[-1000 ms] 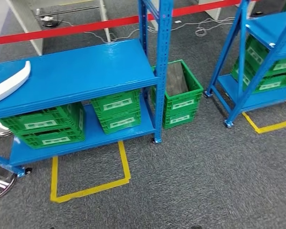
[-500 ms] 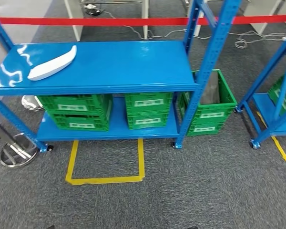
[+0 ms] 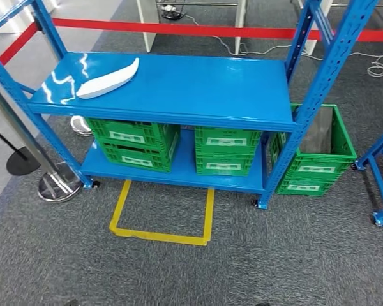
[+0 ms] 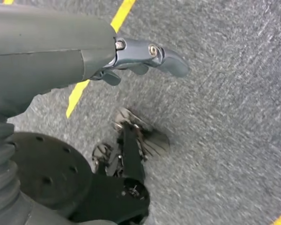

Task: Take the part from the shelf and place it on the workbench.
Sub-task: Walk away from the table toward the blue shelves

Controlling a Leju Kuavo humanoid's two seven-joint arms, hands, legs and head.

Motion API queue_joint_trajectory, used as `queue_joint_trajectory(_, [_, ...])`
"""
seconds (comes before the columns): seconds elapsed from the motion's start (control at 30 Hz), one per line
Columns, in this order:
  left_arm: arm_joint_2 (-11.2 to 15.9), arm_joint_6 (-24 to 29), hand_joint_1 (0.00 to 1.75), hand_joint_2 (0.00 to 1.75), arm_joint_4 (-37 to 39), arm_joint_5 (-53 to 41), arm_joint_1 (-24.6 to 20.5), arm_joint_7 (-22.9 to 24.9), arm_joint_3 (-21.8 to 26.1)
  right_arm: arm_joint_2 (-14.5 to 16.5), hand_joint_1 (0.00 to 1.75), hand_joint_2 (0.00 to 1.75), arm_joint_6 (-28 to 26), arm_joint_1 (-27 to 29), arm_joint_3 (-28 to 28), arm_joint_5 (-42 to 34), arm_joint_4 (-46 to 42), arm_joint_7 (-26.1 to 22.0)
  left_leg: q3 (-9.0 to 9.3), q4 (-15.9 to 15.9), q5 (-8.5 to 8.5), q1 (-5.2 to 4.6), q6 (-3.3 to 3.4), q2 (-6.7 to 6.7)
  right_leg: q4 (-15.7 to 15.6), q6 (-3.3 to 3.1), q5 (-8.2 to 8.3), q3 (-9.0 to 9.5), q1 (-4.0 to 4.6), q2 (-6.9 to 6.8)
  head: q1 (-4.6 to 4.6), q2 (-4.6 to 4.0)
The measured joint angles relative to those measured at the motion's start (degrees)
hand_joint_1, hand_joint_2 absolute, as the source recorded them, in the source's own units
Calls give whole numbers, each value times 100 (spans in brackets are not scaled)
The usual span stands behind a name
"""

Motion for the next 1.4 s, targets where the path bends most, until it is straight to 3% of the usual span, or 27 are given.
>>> queue_joint_trajectory(0.07, [-1, -41, 0, 175, 0, -7, -12, 3, -5, -3, 0, 175, 64, 8, -62, -99, -2, -33, -330, 716, -287, 18, -31, 125, 2, -20, -15, 4, 14, -126, -3, 0])
queue_joint_trajectory(0.1, [4, -69, 0, 175, 0, -3, 9, 12, -28, -9, 0, 175, 86, 8, -76, -138, -10, -46, -383, 846, -282, 25, -35, 141, 3, -22, -21, 8, 17, -169, -4, 0])
queue_joint_trajectory(0.13, [12, -103, 0, 175, 0, 16, 47, 30, -74, -16, 0, 175, 106, 4, -70, -190, -30, -50, -328, 753, -168, 29, -29, 147, 3, -19, -28, 17, 20, -197, -5, 0])
queue_joint_trajectory(0.17, [22, -128, 0, 175, 0, 43, 98, 53, -134, -22, 0, 175, 123, -3, -50, -249, -55, -47, -170, 448, 26, 28, -11, 149, 3, -12, -36, 32, 22, -212, -5, 0])
queue_joint_trajectory(0.23, [62, -179, 0, 87, 0, 150, 201, 130, -312, -36, 0, 175, 169, -12, 45, -438, -127, -28, 229, -349, 362, 10, 63, 160, 7, 18, -61, 55, 36, -221, -6, 0])
queue_joint_trajectory(0.3, [109, -230, 0, 0, 0, 284, 273, 221, -511, -62, 0, 175, 224, -14, 176, -670, -194, 14, 416, -744, 428, -14, 124, 171, 10, 69, -80, 52, 55, -237, -1, 0])
queue_joint_trajectory(0.37, [151, -282, 0, 0, 0, 422, 339, 312, -711, -97, 0, 175, 276, -9, 323, -902, -246, 62, 431, -793, 408, -14, 160, 171, -9, 132, -87, 59, 62, -252, 1, 0])
queue_joint_trajectory(0.43, [191, -333, 0, 0, -4, 561, 393, 405, -926, -138, 0, 175, 328, 28, 486, -1136, -282, 108, 467, -862, 432, 14, 217, 175, 120, 184, -200, 2, 61, -239, 15, 0])
queue_joint_trajectory(0.57, [260, -422, 0, 0, -50, 786, 415, 561, -1301, -209, 0, 175, 421, 175, 786, -1528, -299, 196, 485, -904, 437, 30, 281, 180, 1292, 242, -788, -575, 53, -210, 45, 0])
queue_joint_trajectory(0.63, [292, -457, 0, 0, -99, 876, 415, 626, -1465, -228, 0, 175, 455, 277, 917, -1685, -298, 232, 493, -900, 427, 27, 285, 179, 1657, 264, -849, -782, 51, -209, 46, 0])
queue_joint_trajectory(0.67, [312, -476, 0, 0, -138, 931, 414, 662, -1556, -241, 0, 175, 476, 333, 992, -1776, -298, 252, 502, -898, 420, 27, 279, 178, 1599, 272, -739, -774, 48, -210, 47, 0])
queue_joint_trajectory(0.7, [329, -498, 0, 0, -188, 989, 412, 703, -1646, -260, 0, 175, 497, 387, 1071, -1873, -297, 274, 516, -895, 410, 29, 265, 176, 1322, 274, -536, -658, 42, -211, 47, 0])
queue_joint_trajectory(0.77, [370, -550, 0, 0, -314, 1123, 404, 792, -1859, -297, 0, 175, 549, 499, 1256, -2099, -294, 318, 541, -871, 374, 17, 212, 171, 487, 259, -142, -262, 29, -205, 53, 0])
queue_joint_trajectory(0.83, [425, -605, 0, 0, -429, 1266, 396, 887, -2104, -323, 0, 175, 604, 608, 1468, -2343, -287, 369, 540, -842, 351, -8, 152, 166, 48, 202, -29, -29, 28, -190, 50, 0])
queue_joint_trajectory(0.9, [484, -659, 0, 0, -506, 1408, 408, 986, -2345, -357, 0, 175, 656, 704, 1679, -2584, -285, 420, 534, -833, 348, -11, 107, 164, 28, 126, -42, -6, 37, -183, 45, 0])
queue_joint_trajectory(0.97, [539, -712, 0, 0, -552, 1549, 455, 1087, -2589, -397, 0, 87, 706, 765, 1893, -2826, -304, 469, 494, -707, 242, 6, 56, 167, 14, 58, -34, 5, 30, -198, 37, 0])
queue_joint_trajectory(1.03, [578, -767, 0, 0, -569, 1685, 548, 1184, -2824, -433, 0, 0, 756, 773, 2106, -3049, -363, 508, 263, -166, -79, 22, 6, 171, 2, 3, -33, 15, 20, -217, 20, 0])
queue_joint_trajectory(1.1, [599, -818, 0, 0, -568, 1817, 688, 1281, -3050, -469, 0, 0, 807, 753, 2312, -3270, -469, 552, -93, 601, -402, 30, -20, 171, 3, -25, -45, 21, 27, -229, 15, 0])
queue_joint_trajectory(1.13, [611, -841, 0, 0, -561, 1880, 775, 1328, -3158, -486, 0, 0, 829, 736, 2409, -3379, -538, 576, -198, 817, -437, 31, -21, 171, 4, -29, -52, 30, 32, -231, 16, 0])
queue_joint_trajectory(1.17, [623, -864, 0, 0, -548, 1941, 868, 1373, -3258, -504, 0, 0, 850, 713, 2499, -3481, -620, 596, -201, 807, -349, 30, -13, 171, 4, -29, -60, 43, 35, -230, 15, 0])
queue_joint_trajectory(1.2, [641, -885, 0, 0, -528, 1998, 959, 1414, -3352, -520, 0, 0, 872, 683, 2584, -3576, -708, 614, -99, 573, -163, 29, 6, 171, 4, -25, -70, 63, 38, -227, 15, 0])
queue_joint_trajectory(1.27, [682, -928, 0, 0, -478, 2110, 1128, 1492, -3549, -545, 0, 0, 918, 611, 2759, -3768, -886, 650, 249, -201, 243, 14, 73, 178, 6, 4, -100, 85, 52, -221, 16, 0])
queue_joint_trajectory(1.33, [722, -973, 0, 0, -441, 2226, 1254, 1574, -3759, -573, 0, 0, 962, 555, 2947, -3970, -1032, 691, 462, -685, 364, -10, 127, 188, 8, 61, -133, 67, 71, -232, 22, 0])
queue_joint_trajectory(1.4, [761, -1023, 0, 0, -431, 2356, 1351, 1661, -3989, -615, 0, 0, 1010, 544, 3149, -4191, -1123, 738, 495, -772, 329, -23, 160, 185, -8, 128, -149, 62, 74, -256, 24, 0])
